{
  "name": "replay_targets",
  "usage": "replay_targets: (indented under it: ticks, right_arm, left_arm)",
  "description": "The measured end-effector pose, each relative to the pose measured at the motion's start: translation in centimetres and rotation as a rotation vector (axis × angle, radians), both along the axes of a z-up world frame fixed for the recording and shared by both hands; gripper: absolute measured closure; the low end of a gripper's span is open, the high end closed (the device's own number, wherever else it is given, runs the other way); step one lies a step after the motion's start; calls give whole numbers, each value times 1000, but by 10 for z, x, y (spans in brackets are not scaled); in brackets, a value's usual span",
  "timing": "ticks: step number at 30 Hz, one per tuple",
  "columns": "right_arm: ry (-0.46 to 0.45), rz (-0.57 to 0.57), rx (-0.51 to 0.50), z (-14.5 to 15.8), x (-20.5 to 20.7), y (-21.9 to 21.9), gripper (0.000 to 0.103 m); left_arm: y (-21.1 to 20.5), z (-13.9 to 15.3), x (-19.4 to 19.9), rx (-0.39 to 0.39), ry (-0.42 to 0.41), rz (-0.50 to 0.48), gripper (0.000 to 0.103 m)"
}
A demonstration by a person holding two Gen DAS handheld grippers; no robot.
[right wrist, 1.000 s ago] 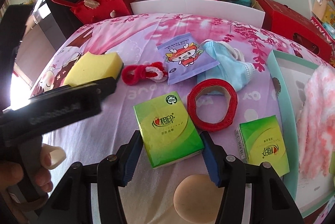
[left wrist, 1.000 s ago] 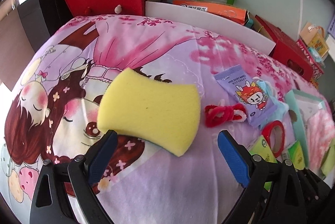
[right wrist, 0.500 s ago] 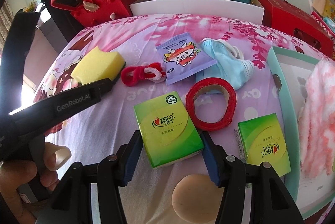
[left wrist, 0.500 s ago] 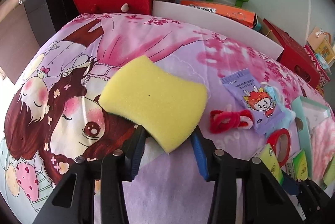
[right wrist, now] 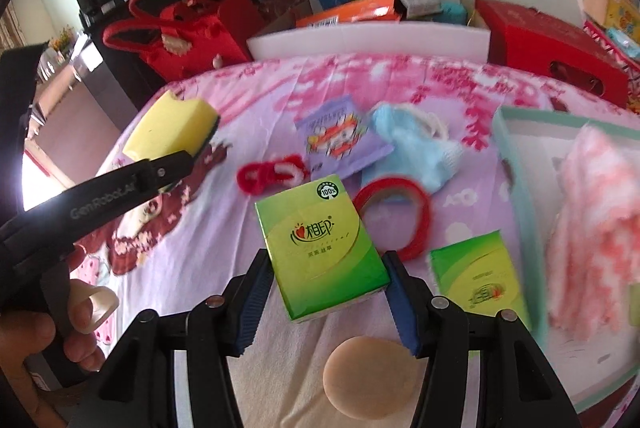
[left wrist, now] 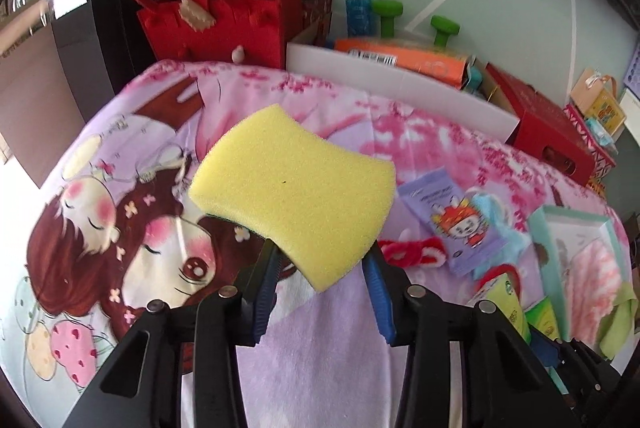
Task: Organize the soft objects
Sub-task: 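Grasp the yellow sponge with the left tool while the right tool grasps the green tissue pack, then lift and carry the yellow sponge and green tissue pack over the tray with both tools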
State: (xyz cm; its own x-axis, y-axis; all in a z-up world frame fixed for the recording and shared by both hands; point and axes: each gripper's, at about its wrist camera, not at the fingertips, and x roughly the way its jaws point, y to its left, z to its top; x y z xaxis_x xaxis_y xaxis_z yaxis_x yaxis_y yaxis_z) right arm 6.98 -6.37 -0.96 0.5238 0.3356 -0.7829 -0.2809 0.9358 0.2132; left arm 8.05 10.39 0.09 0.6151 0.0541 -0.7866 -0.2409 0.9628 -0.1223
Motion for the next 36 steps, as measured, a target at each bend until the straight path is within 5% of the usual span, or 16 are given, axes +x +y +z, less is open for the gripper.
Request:
replay_targets:
  ticks: [18,26,36]
  right_arm:
    - [-165,-205,89,60,-21,-87,45]
    - [-184,-422,26,67,-27,-154,45]
    - [-147,-541,39,55,-34,-217,45]
  left_arm:
    - [-43,62,-19,17,-153,-95,59]
    - [-104,76,-14,21,-180,-229,59]
    - [-186,81,-13,39,-195,-397,59]
